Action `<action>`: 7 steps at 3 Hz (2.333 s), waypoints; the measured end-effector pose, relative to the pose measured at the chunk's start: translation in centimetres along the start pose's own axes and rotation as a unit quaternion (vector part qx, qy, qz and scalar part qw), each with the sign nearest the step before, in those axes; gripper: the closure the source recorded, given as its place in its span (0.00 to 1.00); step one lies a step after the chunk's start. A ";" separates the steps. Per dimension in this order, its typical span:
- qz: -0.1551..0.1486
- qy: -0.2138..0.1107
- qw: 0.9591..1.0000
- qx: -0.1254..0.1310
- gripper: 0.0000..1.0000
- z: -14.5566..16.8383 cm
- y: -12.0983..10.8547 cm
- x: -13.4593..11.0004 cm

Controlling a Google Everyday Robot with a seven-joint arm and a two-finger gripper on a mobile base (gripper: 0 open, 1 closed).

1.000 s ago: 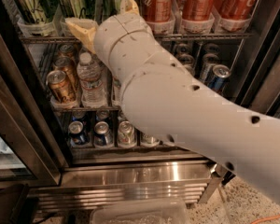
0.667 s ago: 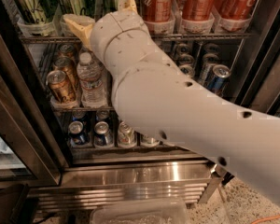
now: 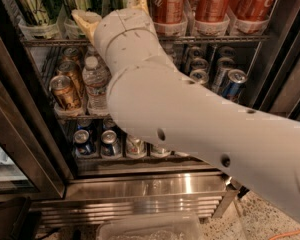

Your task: Pick green can from top shelf of fridge

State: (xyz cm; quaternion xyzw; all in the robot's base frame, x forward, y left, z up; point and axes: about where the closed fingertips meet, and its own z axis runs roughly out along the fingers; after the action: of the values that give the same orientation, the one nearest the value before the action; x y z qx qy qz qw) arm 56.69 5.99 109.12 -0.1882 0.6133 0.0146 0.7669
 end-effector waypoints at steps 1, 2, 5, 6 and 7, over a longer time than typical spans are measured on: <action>0.003 0.011 1.000 0.020 0.19 0.1 -0.5 0.4; 0.007 0.020 0.999 0.035 0.23 0.4 -0.9 0.9; 0.014 0.035 0.996 0.077 0.27 1.4 -3.0 2.1; 0.018 0.040 0.996 0.080 0.29 1.8 -3.1 2.3; 0.022 0.045 0.995 0.080 0.31 2.1 -3.1 2.6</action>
Offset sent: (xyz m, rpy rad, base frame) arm 0.0191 -0.0161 -0.0165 0.0316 0.0525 -0.1178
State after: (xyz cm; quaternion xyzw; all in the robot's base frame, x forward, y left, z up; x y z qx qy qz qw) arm 60.10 3.20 107.92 -0.1128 0.6508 -0.0260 0.7504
